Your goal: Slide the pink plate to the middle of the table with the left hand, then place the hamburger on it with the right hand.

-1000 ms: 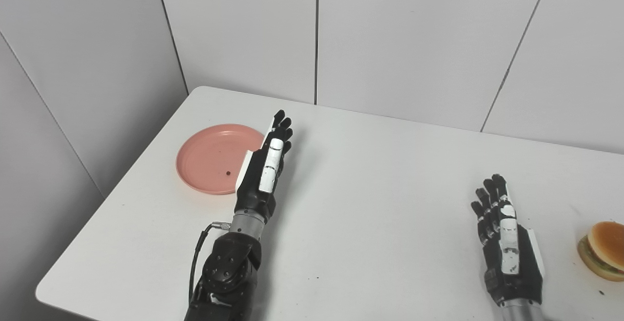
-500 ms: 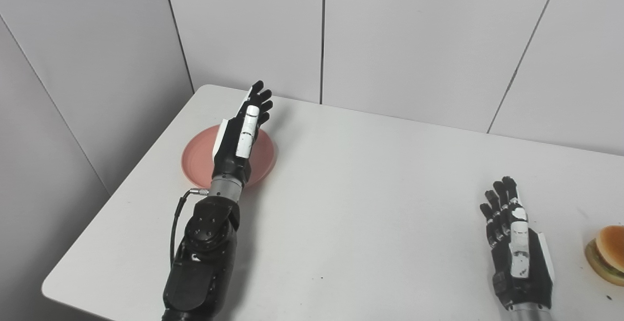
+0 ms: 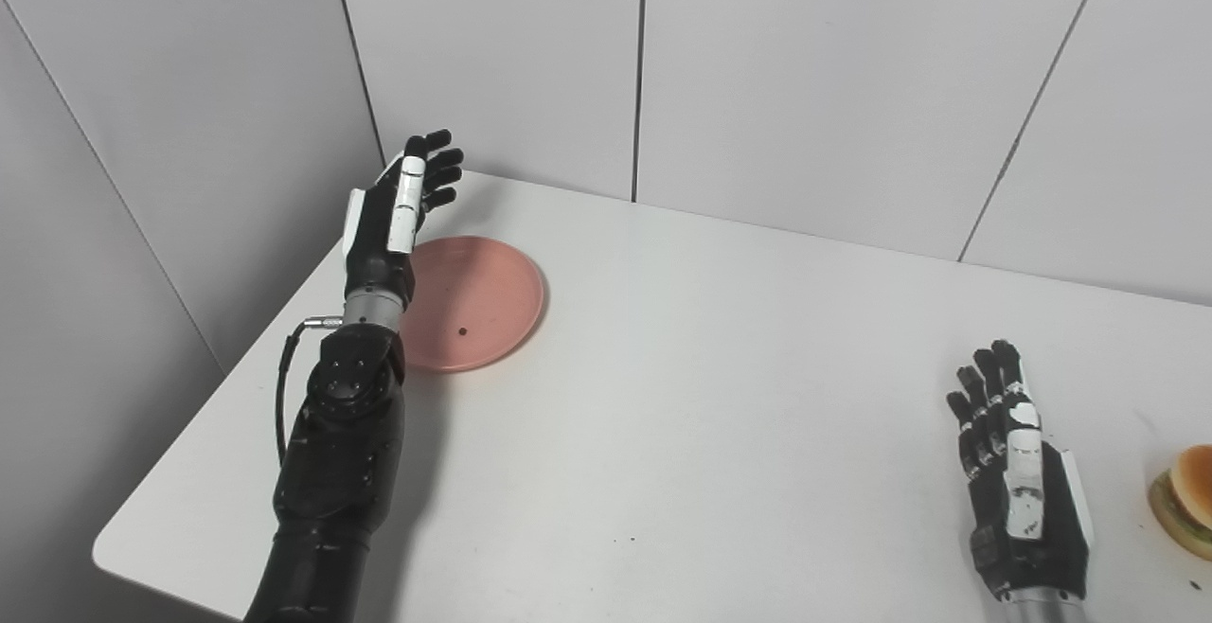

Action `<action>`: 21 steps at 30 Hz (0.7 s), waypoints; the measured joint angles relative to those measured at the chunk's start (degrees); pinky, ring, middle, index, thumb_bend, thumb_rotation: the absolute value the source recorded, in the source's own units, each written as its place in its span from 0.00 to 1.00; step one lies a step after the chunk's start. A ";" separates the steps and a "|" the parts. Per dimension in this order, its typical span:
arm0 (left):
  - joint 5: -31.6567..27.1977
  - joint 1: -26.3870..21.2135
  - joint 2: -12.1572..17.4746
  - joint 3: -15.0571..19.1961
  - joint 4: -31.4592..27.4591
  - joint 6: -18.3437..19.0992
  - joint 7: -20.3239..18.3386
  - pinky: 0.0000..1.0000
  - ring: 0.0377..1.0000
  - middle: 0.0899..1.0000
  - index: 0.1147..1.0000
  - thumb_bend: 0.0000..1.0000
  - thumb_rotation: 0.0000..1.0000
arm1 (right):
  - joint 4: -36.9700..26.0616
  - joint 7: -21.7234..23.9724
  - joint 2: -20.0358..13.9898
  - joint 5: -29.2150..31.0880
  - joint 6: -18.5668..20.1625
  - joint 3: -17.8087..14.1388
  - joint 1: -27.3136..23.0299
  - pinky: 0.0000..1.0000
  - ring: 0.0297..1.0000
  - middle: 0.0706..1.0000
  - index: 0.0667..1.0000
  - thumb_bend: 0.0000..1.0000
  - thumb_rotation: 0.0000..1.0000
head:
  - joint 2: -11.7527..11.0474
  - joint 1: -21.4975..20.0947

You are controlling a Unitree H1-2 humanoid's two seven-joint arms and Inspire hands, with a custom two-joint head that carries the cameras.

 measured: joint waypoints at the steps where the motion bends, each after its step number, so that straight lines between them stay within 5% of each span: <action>1: -0.39 0.00 0.39 0.27 1.03 -0.27 0.00 0.80 0.77 0.74 0.72 0.70 1.00 | 0.03 0.01 0.01 0.11 0.00 -0.09 -0.01 1.00 1.00 1.00 1.00 0.48 0.91 | -0.09 0.17; 5: -0.94 0.01 1.27 1.77 2.78 -0.73 0.91 0.68 0.69 0.68 0.66 0.66 1.00 | 0.04 -0.01 -0.01 -0.22 -0.10 -0.14 -0.01 1.00 1.00 1.00 1.00 0.48 0.92 | 0.00 0.26; 21: -2.19 -1.75 5.06 4.41 15.54 -4.61 3.02 0.69 0.68 0.67 0.65 0.65 1.00 | -0.05 0.02 -0.12 -0.37 -0.20 -0.19 0.01 1.00 1.00 1.00 1.00 0.46 0.92 | 0.18 0.44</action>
